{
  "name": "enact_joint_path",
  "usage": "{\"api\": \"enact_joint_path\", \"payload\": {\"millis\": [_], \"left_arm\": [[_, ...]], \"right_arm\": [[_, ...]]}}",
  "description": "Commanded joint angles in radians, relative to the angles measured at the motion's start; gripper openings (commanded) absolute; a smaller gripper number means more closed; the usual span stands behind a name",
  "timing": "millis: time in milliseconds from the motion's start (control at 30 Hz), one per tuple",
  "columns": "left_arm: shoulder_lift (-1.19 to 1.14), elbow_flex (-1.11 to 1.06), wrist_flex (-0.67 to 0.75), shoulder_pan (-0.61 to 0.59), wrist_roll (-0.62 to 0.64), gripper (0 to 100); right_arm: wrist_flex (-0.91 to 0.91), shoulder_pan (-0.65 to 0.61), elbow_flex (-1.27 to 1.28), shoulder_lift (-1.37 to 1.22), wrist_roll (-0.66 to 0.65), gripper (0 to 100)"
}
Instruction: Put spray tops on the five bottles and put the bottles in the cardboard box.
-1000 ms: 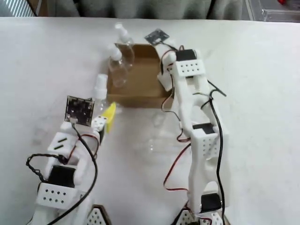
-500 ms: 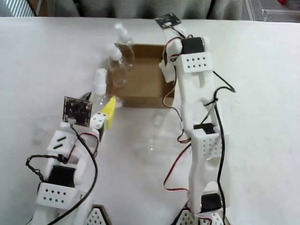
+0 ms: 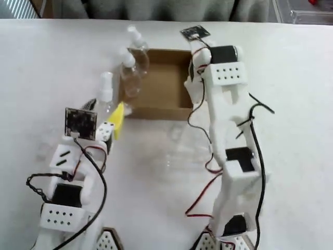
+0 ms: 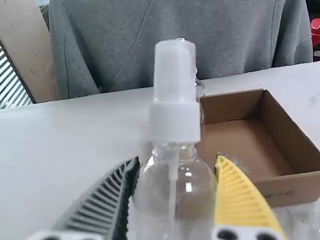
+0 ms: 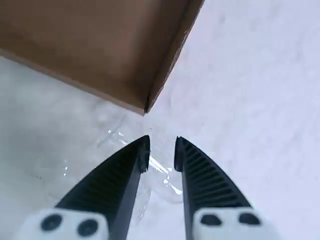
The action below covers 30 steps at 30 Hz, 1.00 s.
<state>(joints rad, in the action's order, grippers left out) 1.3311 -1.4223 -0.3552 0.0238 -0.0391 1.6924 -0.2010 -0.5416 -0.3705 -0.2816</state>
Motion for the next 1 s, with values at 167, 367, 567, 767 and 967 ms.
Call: {"api": "enact_joint_path", "payload": {"millis": [167, 367, 567, 767, 967], "left_arm": [[-0.008, 0.143, -0.032, -0.013, 0.044, 2], [-0.01, 0.209, -0.094, -0.013, 0.115, 2], [-0.114, 0.278, -0.095, -0.012, 0.117, 2], [-0.343, 0.393, -0.089, -0.035, 0.117, 2], [-0.387, 0.4, -0.014, -0.099, 0.127, 2]], "right_arm": [[0.024, -0.018, 0.324, 0.421, 0.008, 6.9], [-0.102, -0.021, 0.566, 0.704, 0.011, 3.9], [-0.291, -0.142, 0.865, 0.972, 0.012, 3.9], [-0.616, -0.317, 1.171, 1.175, 0.014, 3.9], [-1.052, -0.466, 1.508, 1.325, 0.014, 3.5]]}}
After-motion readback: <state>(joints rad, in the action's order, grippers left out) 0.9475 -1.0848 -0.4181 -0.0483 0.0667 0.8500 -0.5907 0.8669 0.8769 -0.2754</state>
